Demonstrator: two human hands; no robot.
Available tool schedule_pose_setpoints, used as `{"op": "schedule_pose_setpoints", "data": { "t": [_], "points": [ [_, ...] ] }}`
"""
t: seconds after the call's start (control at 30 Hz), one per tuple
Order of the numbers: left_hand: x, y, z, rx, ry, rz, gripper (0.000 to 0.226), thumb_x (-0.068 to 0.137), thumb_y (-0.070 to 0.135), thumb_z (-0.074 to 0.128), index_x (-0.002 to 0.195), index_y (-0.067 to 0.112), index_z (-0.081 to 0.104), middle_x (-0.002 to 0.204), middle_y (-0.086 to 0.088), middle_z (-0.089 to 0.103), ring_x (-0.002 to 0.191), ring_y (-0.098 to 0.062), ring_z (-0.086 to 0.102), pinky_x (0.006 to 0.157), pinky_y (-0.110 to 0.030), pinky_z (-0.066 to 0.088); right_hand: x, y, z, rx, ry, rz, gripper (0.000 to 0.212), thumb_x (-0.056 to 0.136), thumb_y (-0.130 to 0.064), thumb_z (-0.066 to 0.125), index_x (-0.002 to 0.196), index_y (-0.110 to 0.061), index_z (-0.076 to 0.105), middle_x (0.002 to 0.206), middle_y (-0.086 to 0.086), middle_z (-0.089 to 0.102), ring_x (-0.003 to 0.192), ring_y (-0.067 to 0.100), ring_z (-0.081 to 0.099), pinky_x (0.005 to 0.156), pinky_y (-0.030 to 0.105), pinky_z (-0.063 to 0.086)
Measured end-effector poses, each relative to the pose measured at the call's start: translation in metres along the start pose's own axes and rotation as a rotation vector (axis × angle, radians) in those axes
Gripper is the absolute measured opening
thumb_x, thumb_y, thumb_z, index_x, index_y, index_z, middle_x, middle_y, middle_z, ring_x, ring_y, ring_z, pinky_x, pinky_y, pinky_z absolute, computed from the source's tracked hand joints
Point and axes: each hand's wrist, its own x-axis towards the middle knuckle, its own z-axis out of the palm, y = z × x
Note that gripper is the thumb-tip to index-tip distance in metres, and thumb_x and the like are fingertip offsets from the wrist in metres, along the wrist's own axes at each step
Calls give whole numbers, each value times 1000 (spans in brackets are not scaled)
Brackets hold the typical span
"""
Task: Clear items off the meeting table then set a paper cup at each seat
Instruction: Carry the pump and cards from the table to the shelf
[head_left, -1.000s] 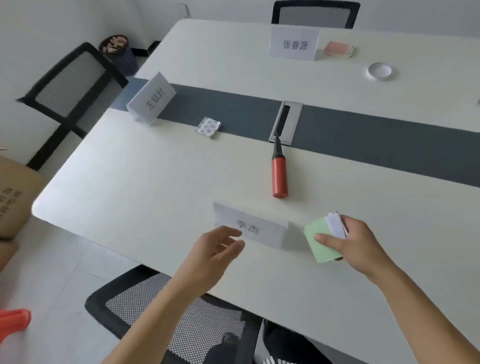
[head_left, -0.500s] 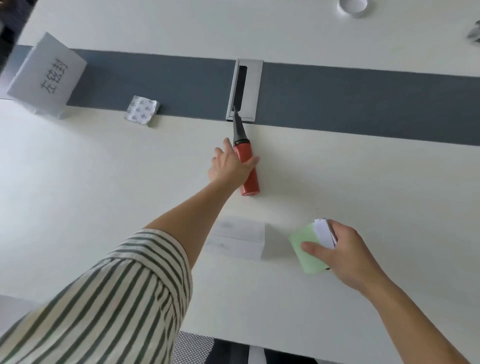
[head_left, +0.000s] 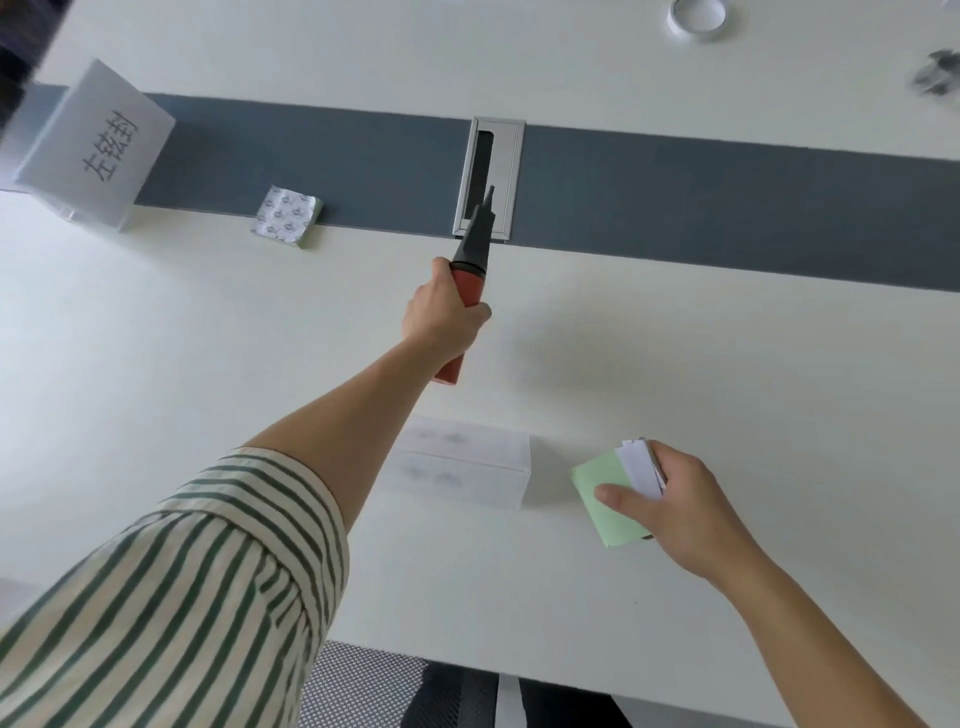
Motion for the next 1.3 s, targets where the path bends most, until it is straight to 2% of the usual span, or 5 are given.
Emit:
{"op": "schedule_pose_setpoints", "data": {
  "t": [0.2, 0.3, 0.53, 0.83, 1.3],
  "points": [
    [-83, -14, -90, -337, 14, 38, 39, 79, 21, 69, 111, 15, 48, 93, -4, 61, 60, -24, 66, 53, -30, 53, -22, -43, 8, -32, -39, -102, 36, 73, -40, 76, 89, -10, 61, 92, 20, 65, 85, 39, 64, 62, 50, 58],
    [-138, -47, -131, -435, 39, 23, 39, 78, 22, 70, 111, 18, 49, 89, -5, 63, 58, -23, 66, 56, -32, 57, -39, -65, 27, -47, -57, -149, 30, 75, -38, 75, 89, -14, 63, 92, 16, 69, 85, 39, 66, 64, 53, 57],
    [-271, -173, -200, -630, 124, -64, 34, 81, 19, 74, 108, 17, 53, 83, -12, 65, 53, -20, 66, 58, -38, 59, -106, -106, 120, -58, -114, -238, 16, 81, -24, 76, 93, -20, 66, 87, 0, 70, 77, 22, 66, 53, 28, 47],
    [-418, -375, -275, -660, 86, -215, 27, 81, 25, 75, 102, 27, 57, 90, -16, 68, 59, -22, 68, 59, -41, 59, -214, -140, 290, -27, -238, -244, 14, 83, -18, 74, 94, -11, 68, 91, 12, 74, 81, 29, 71, 62, 36, 52],
    [-362, -496, -375, -605, 32, -238, 27, 81, 31, 75, 102, 28, 58, 88, -12, 68, 62, -20, 68, 58, -31, 56, -173, -229, 436, 19, -280, -250, 13, 84, -17, 73, 88, -7, 66, 71, -1, 64, 58, 10, 62, 48, 24, 47]
  ]
}}
